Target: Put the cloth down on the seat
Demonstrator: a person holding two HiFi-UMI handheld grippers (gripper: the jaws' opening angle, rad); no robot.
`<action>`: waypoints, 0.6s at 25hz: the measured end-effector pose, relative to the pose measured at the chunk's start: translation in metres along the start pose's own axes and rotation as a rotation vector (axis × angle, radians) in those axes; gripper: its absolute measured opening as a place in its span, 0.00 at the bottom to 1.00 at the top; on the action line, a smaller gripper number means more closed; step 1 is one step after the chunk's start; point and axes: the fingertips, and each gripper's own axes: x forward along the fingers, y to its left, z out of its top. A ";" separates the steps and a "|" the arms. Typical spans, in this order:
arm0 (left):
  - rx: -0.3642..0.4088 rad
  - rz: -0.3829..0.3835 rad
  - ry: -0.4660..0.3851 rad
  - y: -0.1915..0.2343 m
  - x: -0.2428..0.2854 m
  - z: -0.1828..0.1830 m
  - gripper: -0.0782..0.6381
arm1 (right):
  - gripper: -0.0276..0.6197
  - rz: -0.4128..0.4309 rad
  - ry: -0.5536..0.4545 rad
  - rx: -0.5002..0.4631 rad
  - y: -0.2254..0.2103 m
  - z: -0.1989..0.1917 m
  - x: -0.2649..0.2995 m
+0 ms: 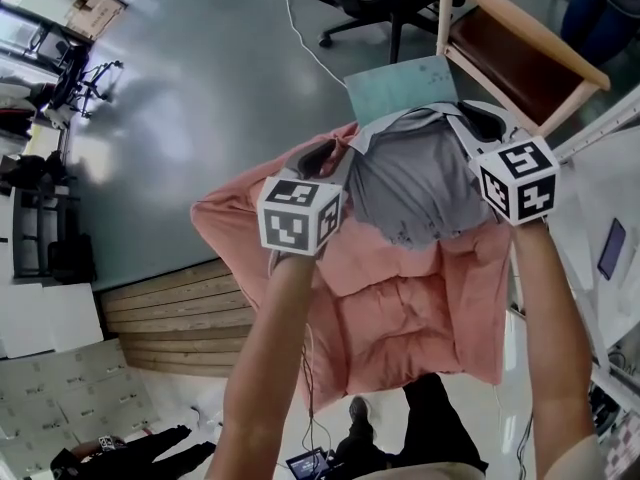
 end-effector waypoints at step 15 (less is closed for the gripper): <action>-0.009 0.054 -0.038 0.018 -0.055 0.007 0.24 | 0.23 -0.036 0.102 0.054 -0.001 -0.010 -0.025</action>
